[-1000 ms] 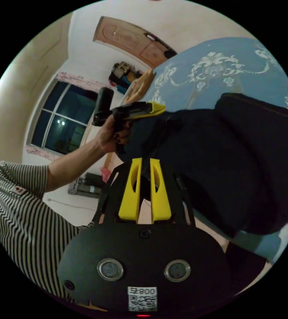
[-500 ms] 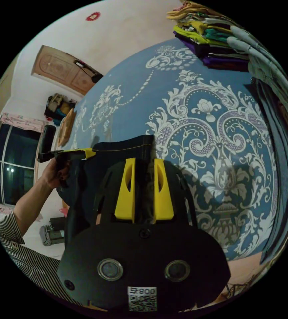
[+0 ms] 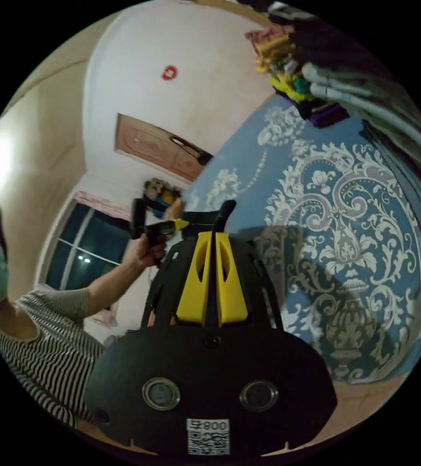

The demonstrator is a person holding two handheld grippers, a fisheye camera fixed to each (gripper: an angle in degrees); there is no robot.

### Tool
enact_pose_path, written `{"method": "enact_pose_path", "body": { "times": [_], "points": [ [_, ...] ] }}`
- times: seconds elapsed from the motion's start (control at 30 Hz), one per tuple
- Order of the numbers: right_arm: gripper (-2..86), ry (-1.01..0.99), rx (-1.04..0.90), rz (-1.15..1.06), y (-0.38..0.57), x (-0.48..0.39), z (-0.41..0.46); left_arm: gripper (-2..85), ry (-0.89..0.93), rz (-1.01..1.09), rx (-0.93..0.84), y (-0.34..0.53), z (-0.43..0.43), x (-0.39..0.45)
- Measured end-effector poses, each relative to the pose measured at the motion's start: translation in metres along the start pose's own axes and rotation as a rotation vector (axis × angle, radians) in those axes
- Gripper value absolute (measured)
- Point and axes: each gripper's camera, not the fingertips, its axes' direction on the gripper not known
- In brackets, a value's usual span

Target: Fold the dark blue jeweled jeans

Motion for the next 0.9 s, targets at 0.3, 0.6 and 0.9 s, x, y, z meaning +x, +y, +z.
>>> {"method": "enact_pose_path", "body": {
  "times": [0.3, 0.6, 0.9],
  "points": [
    [0.8, -0.193, -0.154, -0.228, 0.050, -0.066, 0.019, 1.6, 0.032, 0.191, 0.031, 0.041, -0.058, 0.023],
    [0.7, -0.126, -0.444, -0.270, 0.071, -0.054, 0.138, 3.5, -0.022, 0.014, -0.013, 0.116, -0.091, -0.025],
    [0.8, 0.009, -0.631, -0.278, 0.088, -0.019, 0.212, 4.8, -0.029, -0.175, -0.037, 0.167, -0.080, -0.082]
  ]
}}
